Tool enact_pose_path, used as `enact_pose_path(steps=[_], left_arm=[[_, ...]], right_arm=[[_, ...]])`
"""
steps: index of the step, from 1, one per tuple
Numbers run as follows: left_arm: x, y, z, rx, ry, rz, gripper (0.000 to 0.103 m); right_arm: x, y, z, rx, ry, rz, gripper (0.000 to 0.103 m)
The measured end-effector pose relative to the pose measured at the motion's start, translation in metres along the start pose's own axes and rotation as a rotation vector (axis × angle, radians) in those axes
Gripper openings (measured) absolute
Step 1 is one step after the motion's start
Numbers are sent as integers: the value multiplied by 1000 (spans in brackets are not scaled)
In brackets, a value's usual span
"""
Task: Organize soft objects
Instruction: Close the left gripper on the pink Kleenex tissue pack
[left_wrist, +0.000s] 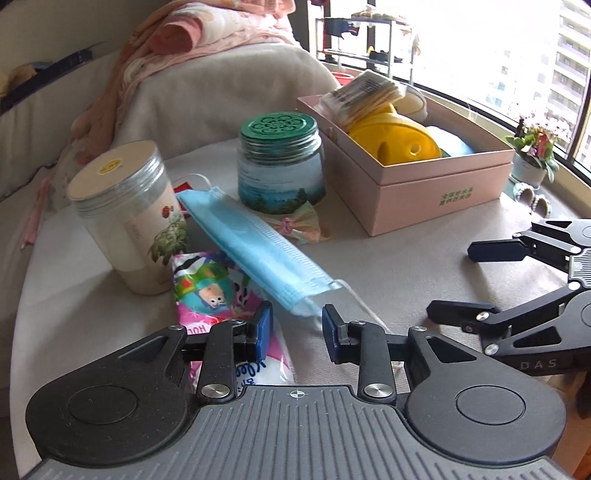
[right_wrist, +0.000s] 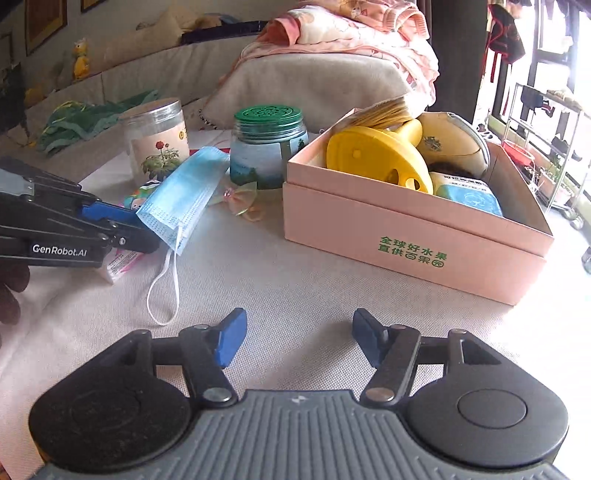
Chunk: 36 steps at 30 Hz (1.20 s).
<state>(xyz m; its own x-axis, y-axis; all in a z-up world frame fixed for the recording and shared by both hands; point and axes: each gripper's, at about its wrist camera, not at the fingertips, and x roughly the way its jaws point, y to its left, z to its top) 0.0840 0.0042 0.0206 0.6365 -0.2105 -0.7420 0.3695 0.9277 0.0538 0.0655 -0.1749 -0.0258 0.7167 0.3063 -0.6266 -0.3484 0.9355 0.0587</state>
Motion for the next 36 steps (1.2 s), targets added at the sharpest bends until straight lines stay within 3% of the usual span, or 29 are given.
enact_pose_path(steps=[2, 7, 13, 15, 17, 19, 24, 28, 30, 32, 34, 36], left_arm=[[1, -1, 0, 10, 13, -23, 33], [-2, 5, -1, 59, -39, 133, 32], [-8, 27, -12, 47, -6, 173, 32], [-16, 34, -17, 31, -6, 136, 31], [-25, 41, -20, 3, -1, 29, 32], [-34, 46, -22, -11, -5, -32, 32], [-36, 55, -24, -31, -18, 116, 31], [-27, 63, -26, -51, -8, 134, 33], [-24, 62, -24, -54, 7, 79, 38], [-22, 61, -23, -47, 10, 33, 63], [-20, 59, -22, -42, 9, 15, 69], [-21, 57, -22, -31, -6, 37, 68]], right_arm=[[2, 4, -1, -18, -7, -2, 77], [2, 2, -1, -11, -6, 8, 80], [1, 3, -2, -9, -9, 6, 80], [1, 3, -2, -10, -9, 6, 80], [1, 3, -2, -11, -9, 5, 80], [1, 3, -2, -13, -8, 5, 81], [0, 4, -2, -13, -8, 4, 81], [0, 4, -2, -13, -8, 4, 82], [0, 4, -2, -13, -9, 4, 82], [0, 4, -2, -14, -8, 4, 82], [0, 4, -2, -15, -8, 4, 82], [0, 4, -2, -15, -7, 5, 82]])
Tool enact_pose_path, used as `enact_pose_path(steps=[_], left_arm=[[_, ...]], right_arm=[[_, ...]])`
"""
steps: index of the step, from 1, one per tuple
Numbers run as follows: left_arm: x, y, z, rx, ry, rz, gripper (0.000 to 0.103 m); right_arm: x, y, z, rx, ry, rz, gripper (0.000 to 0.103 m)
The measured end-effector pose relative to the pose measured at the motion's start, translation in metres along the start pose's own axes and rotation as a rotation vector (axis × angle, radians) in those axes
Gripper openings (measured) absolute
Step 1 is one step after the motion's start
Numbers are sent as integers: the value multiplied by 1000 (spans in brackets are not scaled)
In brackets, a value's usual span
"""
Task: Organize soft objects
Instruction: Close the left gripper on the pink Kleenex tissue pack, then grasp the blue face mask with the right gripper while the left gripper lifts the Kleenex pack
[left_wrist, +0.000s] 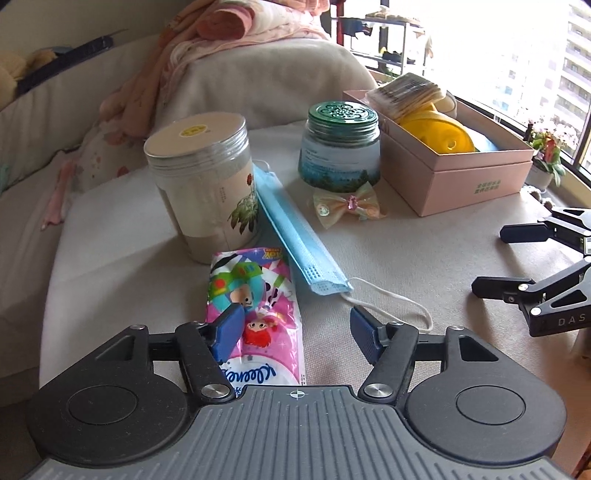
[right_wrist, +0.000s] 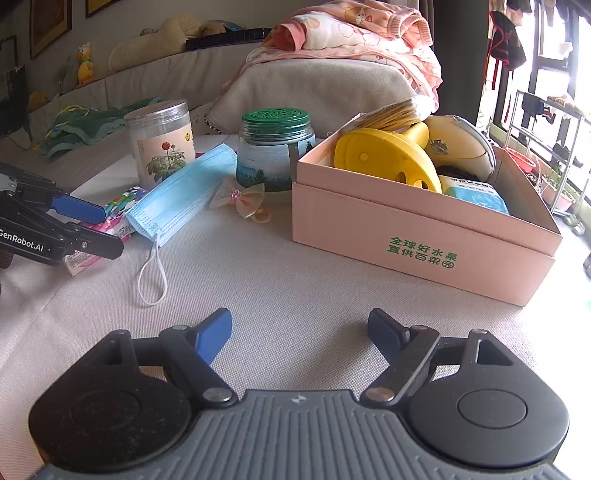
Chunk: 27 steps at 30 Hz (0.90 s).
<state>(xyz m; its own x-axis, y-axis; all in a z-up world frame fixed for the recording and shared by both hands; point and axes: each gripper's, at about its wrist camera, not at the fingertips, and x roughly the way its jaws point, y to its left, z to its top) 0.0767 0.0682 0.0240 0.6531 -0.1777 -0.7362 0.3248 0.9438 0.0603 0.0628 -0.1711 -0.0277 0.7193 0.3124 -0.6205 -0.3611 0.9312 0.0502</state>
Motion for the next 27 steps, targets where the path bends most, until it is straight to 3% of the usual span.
enact_pose_path(steps=[4, 6, 11, 16, 21, 25, 27], left_arm=[[6, 4, -1, 28, -2, 111, 66], [13, 14, -2, -8, 35, 123, 67], [17, 40, -5, -160, 10, 62, 66], [17, 52, -9, -246, -37, -28, 64], [14, 59, -19, -293, -101, -51, 60], [13, 49, -27, -235, -148, -22, 60], [13, 40, -32, -187, -172, 12, 60]], right_arm=[[3, 0, 1, -22, 19, 31, 90], [4, 1, 3, -36, 33, 44, 94], [6, 2, 4, -55, 49, 60, 99], [6, 3, 6, -53, 57, 55, 99], [8, 14, 35, -34, 90, 61, 84], [7, 45, 80, -80, 26, 68, 84], [16, 60, 102, -67, 42, 101, 76]])
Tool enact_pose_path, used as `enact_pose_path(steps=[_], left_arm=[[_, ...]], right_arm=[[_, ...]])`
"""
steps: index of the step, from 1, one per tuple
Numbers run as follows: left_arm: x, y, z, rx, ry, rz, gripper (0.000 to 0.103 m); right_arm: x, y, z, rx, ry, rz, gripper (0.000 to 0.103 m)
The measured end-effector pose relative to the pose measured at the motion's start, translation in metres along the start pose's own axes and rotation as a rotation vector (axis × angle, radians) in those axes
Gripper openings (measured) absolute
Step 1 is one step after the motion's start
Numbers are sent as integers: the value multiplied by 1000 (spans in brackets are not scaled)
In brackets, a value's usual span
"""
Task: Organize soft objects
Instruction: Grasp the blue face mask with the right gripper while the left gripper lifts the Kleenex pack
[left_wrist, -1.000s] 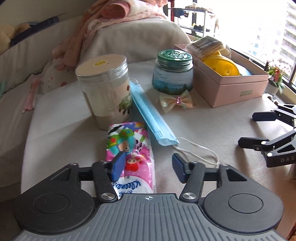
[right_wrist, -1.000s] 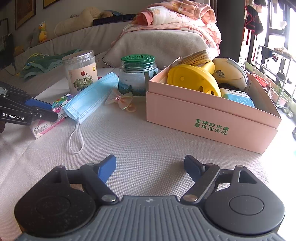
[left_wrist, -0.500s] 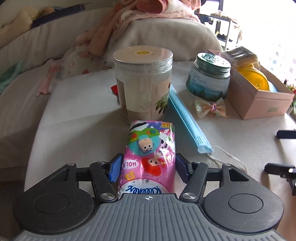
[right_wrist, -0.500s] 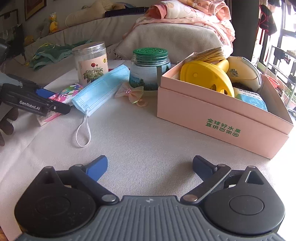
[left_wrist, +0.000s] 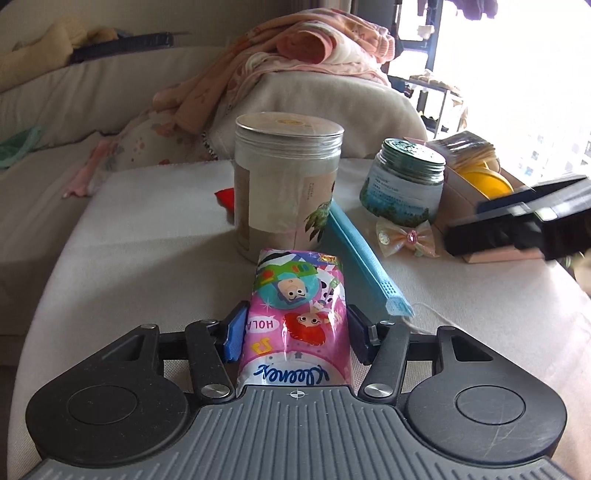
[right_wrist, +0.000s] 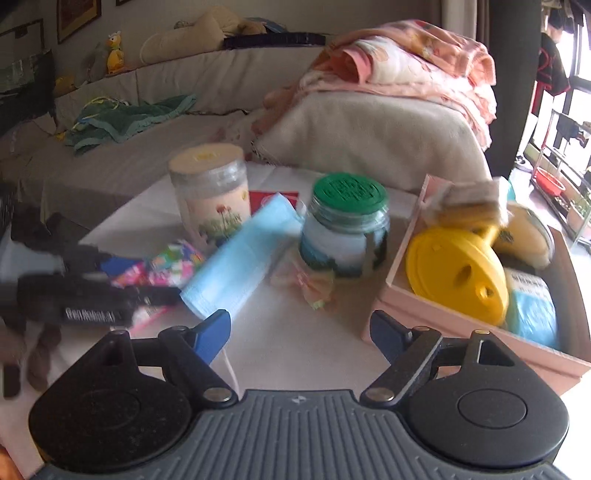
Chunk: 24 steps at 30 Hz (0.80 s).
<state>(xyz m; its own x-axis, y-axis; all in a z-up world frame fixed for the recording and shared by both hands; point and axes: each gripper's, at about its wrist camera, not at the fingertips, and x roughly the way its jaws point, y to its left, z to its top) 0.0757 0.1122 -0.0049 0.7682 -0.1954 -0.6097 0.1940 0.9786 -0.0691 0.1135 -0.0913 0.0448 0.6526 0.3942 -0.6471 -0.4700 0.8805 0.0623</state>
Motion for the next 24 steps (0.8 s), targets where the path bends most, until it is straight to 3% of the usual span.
enact_pose_path(steps=[3, 8, 11, 12, 13, 15, 18, 24], left_arm=[[-1, -9, -2, 57, 5, 30, 60], [-4, 6, -4, -24, -20, -21, 59], [-7, 13, -5, -66, -29, -41, 57], [-8, 13, -4, -71, -27, -44, 57], [-9, 14, -3, -81, -24, -46, 56], [-13, 17, 1, -111, -21, -70, 54], [-20, 17, 11, -117, -32, -65, 52], [-64, 7, 45, -83, -132, -88, 51]], right_arm=[[31, 13, 30, 55, 61, 50, 56], [80, 23, 45, 110, 165, 86, 52], [92, 28, 44, 85, 188, 73, 52], [92, 29, 44, 79, 187, 77, 47], [91, 29, 45, 72, 190, 87, 42], [85, 30, 49, 31, 200, 69, 5], [70, 29, 54, -32, 169, 42, 5], [30, 6, 73, 5, 84, 77, 4]])
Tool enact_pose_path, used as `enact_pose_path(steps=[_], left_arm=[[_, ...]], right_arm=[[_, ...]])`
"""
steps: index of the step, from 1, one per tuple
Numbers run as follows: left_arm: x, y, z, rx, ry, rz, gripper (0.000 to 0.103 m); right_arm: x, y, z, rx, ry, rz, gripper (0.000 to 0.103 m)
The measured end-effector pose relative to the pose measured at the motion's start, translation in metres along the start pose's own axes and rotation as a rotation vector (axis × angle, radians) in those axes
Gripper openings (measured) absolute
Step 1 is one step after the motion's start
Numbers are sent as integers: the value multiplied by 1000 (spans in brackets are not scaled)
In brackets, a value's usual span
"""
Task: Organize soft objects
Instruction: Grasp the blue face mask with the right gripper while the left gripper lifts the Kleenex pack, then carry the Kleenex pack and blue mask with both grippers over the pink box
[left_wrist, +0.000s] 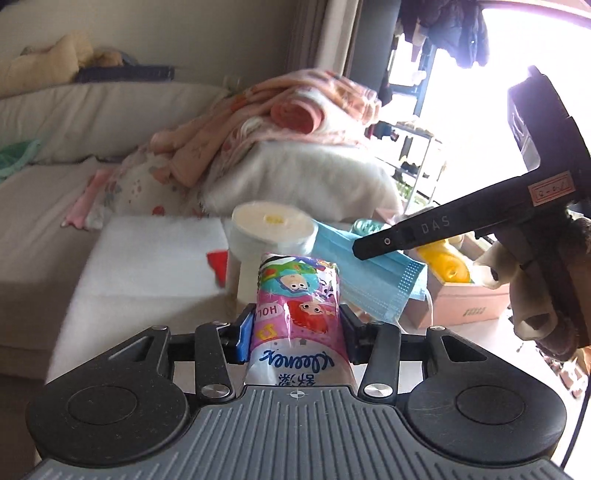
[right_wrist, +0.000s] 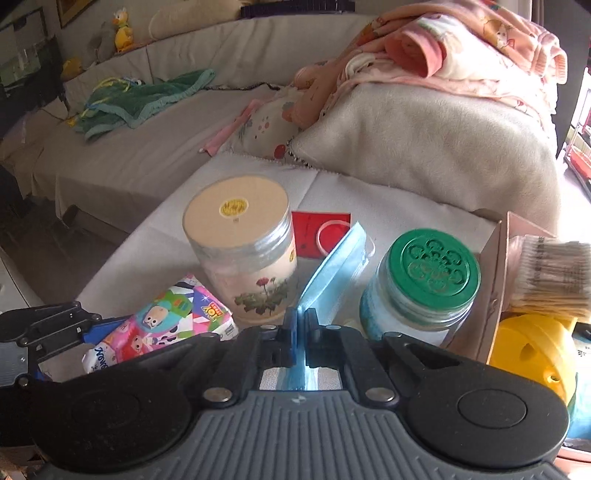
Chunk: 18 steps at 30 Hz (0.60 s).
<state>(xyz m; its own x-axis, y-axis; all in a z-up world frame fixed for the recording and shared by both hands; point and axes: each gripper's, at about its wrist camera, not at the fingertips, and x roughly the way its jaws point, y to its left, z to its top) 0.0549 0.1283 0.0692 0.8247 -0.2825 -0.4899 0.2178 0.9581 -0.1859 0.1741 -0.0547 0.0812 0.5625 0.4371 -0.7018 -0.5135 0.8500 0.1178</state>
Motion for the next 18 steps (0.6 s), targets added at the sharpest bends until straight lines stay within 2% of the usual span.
enact_pose_path(steps=[5, 9, 13, 18], left_arm=[[-21, -23, 58, 71, -136, 72, 51], [-16, -41, 94, 78, -174, 63, 51], [-5, -70, 113, 74, -156, -8, 51], [21, -129, 122, 129, -123, -148, 51]], right_arm=[[-67, -16, 34, 2, -181, 4, 3], [-120, -30, 43, 2, -304, -11, 3], [-167, -52, 37, 21, -402, -64, 3], [-221, -97, 15, 84, -481, -173, 3]])
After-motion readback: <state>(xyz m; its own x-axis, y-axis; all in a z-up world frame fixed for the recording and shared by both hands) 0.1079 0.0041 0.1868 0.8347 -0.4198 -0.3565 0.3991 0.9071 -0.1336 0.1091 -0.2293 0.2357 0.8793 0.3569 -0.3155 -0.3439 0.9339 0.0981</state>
